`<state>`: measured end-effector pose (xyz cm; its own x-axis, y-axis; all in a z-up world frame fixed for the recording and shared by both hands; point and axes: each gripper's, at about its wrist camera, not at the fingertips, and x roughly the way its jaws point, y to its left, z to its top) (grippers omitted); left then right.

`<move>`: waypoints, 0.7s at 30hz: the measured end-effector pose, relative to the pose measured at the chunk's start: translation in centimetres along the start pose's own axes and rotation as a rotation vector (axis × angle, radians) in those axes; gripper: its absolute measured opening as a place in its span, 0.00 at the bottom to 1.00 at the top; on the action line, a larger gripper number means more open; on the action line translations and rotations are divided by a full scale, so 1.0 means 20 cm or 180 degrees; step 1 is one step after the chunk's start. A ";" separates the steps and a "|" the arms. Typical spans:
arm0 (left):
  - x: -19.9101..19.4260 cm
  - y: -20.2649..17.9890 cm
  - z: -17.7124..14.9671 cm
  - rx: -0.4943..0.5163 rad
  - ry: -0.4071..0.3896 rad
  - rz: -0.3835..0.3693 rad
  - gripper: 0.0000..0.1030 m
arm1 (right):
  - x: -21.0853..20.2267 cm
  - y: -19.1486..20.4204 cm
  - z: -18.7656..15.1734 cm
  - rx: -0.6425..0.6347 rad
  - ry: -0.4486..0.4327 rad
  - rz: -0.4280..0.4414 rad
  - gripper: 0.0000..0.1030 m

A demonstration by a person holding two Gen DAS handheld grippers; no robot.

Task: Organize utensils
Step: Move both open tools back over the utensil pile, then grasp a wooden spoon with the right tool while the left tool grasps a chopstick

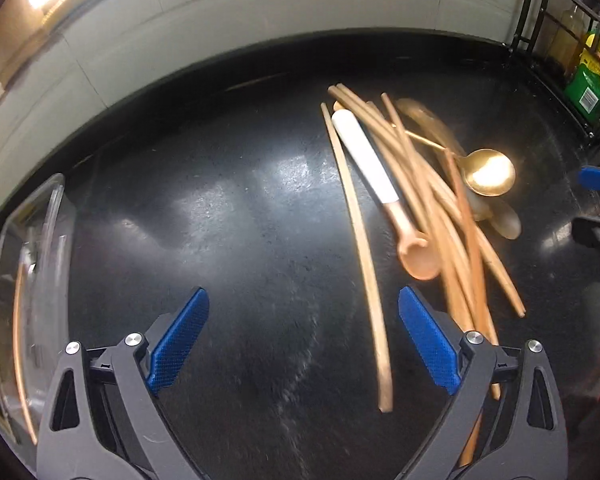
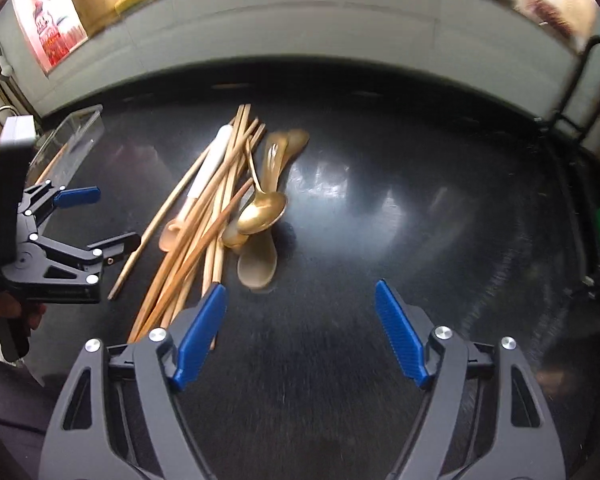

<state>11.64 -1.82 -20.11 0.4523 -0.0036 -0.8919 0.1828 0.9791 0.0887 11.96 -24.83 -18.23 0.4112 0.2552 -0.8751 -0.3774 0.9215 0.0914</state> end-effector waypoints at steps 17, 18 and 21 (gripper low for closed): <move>0.18 0.02 0.17 0.0273 -0.0247 -0.0301 0.91 | 0.30 0.12 0.12 -0.0559 0.0103 0.0259 0.60; 0.19 0.01 0.19 0.0292 -0.0251 -0.0311 0.91 | 0.30 0.09 0.11 -0.0487 0.0125 0.0243 0.60; 0.20 0.01 0.22 0.0348 -0.0268 -0.0338 0.91 | 0.27 0.04 0.09 -0.0325 0.0088 0.0290 0.60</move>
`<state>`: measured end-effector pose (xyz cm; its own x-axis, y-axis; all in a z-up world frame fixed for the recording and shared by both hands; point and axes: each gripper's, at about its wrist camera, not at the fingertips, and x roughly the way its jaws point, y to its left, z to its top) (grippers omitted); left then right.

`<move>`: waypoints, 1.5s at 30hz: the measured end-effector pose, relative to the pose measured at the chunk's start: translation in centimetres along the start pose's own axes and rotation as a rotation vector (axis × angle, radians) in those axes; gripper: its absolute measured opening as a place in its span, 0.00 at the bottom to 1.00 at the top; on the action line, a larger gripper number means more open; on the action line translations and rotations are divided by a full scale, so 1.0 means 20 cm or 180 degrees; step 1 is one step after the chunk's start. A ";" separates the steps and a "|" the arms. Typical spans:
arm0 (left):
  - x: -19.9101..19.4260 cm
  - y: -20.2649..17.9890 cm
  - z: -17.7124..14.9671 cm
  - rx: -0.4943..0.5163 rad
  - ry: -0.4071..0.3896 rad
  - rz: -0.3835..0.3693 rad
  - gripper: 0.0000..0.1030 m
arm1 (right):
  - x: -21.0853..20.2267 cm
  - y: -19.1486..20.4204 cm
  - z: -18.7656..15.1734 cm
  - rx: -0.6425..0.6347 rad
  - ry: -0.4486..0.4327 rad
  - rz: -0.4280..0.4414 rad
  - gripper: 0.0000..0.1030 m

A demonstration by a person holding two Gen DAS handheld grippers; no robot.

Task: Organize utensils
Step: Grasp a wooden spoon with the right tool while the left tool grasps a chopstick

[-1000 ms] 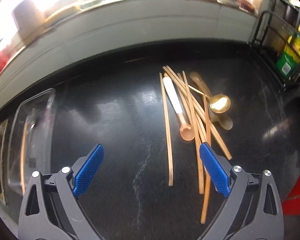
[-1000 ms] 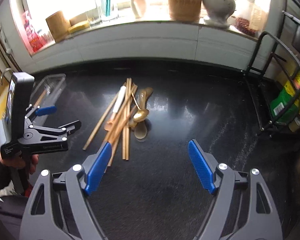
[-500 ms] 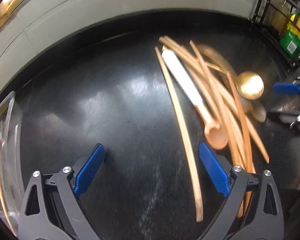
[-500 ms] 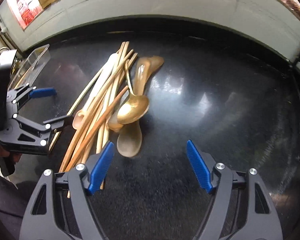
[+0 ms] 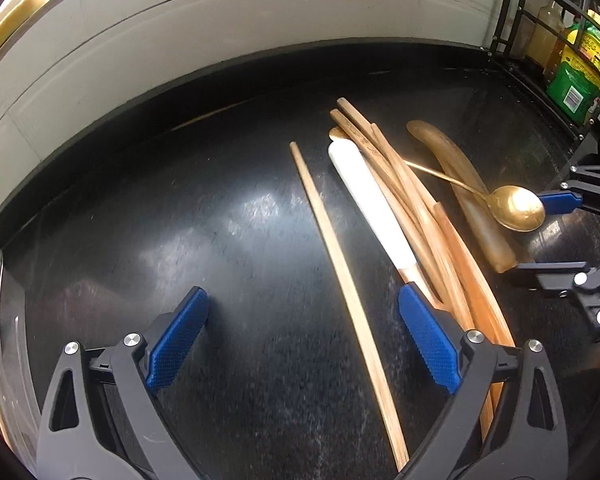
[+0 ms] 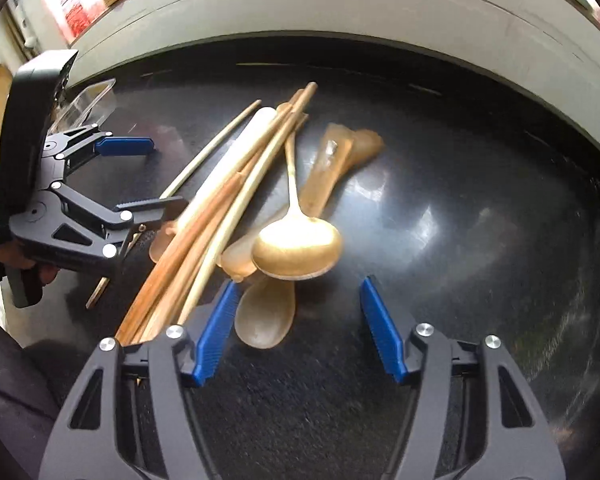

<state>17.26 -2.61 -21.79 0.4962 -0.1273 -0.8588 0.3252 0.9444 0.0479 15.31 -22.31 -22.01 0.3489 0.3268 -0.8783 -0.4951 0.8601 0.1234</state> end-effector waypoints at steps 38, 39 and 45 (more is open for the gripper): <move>-0.05 -0.28 0.01 0.0103 -0.0147 -0.0004 0.07 | -0.05 -0.04 -0.01 0.0336 0.0236 -0.0552 0.19; -0.05 -0.27 0.01 0.0080 -0.0112 0.0003 0.06 | -0.04 -0.07 0.01 0.0367 0.0250 -0.0568 0.18; -0.14 -0.16 0.06 -0.0203 -0.0087 0.0035 0.05 | -0.22 -0.08 -0.01 0.0288 0.0156 -0.0727 0.15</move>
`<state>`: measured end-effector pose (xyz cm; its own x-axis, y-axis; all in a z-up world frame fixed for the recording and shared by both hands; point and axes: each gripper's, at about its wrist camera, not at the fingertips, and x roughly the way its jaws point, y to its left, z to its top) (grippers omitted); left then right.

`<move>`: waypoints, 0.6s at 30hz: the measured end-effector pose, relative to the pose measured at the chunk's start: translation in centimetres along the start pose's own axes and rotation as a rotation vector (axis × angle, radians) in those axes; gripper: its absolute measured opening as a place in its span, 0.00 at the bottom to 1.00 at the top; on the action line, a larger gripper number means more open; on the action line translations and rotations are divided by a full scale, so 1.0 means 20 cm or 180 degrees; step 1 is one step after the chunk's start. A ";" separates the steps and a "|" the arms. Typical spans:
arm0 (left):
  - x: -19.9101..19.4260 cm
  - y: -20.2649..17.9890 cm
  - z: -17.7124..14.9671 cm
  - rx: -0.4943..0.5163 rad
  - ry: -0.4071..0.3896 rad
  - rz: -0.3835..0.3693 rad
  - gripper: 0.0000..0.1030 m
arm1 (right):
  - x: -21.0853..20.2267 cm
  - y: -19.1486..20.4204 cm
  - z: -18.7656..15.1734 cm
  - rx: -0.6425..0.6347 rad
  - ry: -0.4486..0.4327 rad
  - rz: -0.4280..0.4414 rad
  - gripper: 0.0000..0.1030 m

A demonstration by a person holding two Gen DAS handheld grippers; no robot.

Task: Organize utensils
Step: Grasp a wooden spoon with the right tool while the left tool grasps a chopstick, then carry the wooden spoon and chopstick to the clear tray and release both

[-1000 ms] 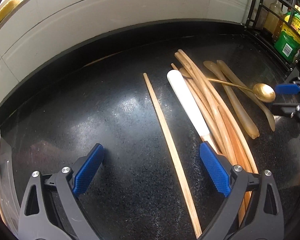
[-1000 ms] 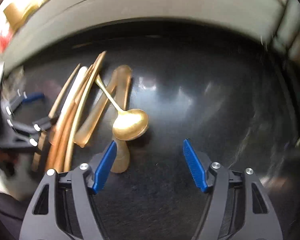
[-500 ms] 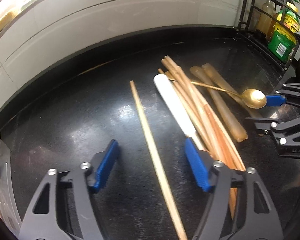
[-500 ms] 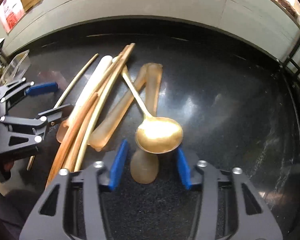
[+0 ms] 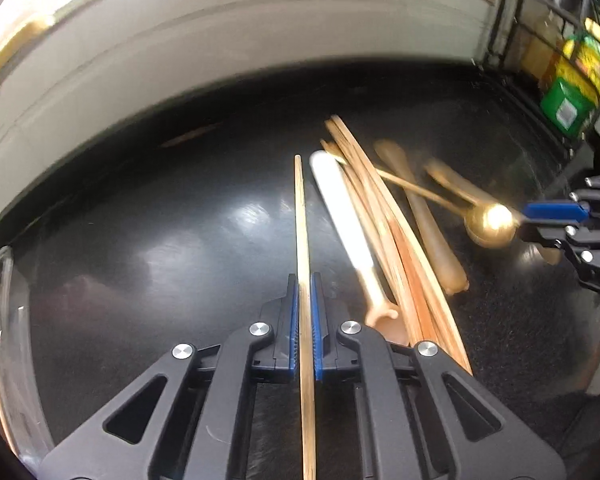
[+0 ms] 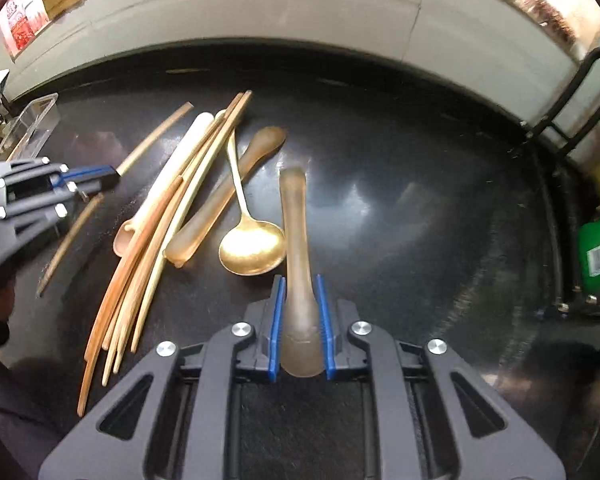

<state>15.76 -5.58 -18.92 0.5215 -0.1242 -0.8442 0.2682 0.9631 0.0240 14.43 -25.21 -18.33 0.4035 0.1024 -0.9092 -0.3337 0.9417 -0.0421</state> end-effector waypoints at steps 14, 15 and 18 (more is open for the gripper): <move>-0.45 0.10 -0.06 -0.0317 -0.0354 0.0255 0.05 | -0.12 -0.13 -0.16 0.0609 -0.0141 0.0193 0.01; -0.46 0.09 -0.08 -0.0343 -0.0331 0.0271 0.05 | -0.13 -0.14 -0.16 0.0591 -0.0199 0.0163 0.10; -0.47 0.07 -0.14 -0.0405 -0.0285 0.0294 0.05 | -0.14 -0.17 -0.13 0.0529 -0.0421 0.0022 0.95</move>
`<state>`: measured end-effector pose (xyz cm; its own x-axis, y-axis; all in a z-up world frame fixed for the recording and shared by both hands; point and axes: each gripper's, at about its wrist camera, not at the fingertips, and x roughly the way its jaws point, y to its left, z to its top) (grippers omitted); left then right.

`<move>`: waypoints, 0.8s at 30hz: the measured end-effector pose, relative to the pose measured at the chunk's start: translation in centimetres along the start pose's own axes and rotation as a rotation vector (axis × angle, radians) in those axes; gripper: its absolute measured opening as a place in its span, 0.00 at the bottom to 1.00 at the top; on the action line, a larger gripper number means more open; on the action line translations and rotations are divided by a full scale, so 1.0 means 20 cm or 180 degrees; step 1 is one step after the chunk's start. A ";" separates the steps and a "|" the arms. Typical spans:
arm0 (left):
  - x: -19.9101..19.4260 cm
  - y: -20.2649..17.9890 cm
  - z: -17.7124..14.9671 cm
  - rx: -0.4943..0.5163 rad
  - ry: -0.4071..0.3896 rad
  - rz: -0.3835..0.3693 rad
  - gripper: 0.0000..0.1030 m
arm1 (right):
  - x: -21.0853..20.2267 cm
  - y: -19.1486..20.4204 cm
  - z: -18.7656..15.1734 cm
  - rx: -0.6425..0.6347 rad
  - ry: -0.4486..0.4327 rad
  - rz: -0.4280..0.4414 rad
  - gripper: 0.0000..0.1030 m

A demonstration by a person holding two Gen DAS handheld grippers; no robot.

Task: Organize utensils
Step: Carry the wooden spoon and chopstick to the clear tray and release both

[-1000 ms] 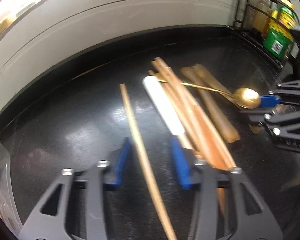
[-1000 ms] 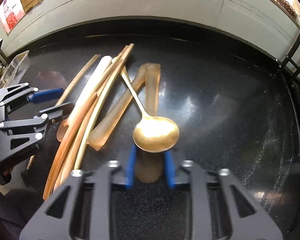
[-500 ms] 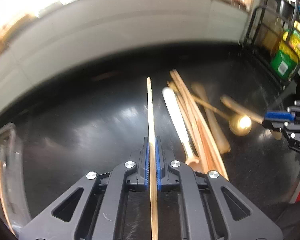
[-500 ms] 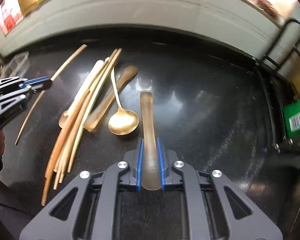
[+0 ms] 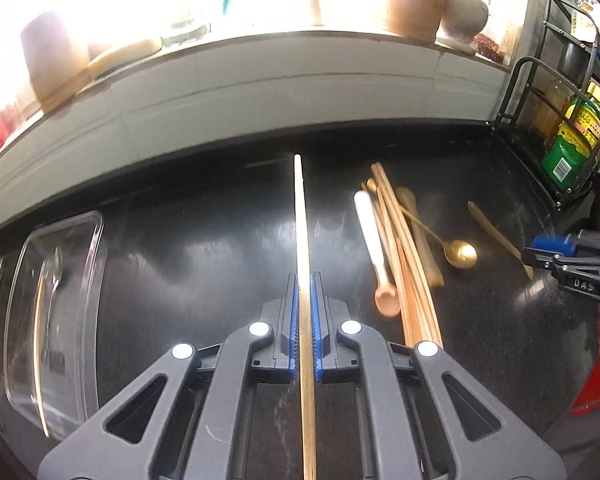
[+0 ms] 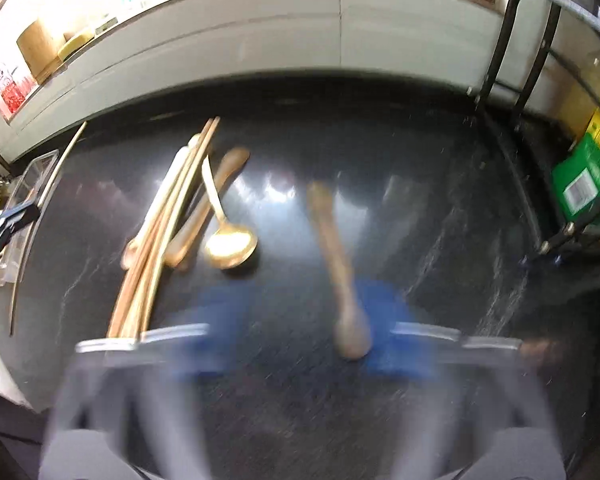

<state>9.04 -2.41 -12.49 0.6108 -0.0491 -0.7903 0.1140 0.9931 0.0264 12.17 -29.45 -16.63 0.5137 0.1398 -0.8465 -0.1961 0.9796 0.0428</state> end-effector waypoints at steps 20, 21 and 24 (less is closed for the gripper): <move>-0.02 0.10 -0.12 -0.0436 0.0237 0.0296 0.05 | 0.13 -0.05 0.10 -0.0157 0.0381 0.0174 0.12; -0.04 0.11 -0.11 -0.0475 0.0238 0.0304 0.05 | 0.07 -0.02 0.11 -0.0161 0.0315 0.0197 0.12; -0.13 0.14 -0.08 -0.0599 0.0221 0.0345 0.05 | -0.11 0.09 0.16 -0.0210 0.0134 0.0320 0.12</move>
<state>6.51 0.68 -11.23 0.5555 0.0599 -0.8294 -0.1015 0.9948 0.0038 13.32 -27.52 -13.00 0.4535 0.2293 -0.8613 -0.3000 0.9492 0.0947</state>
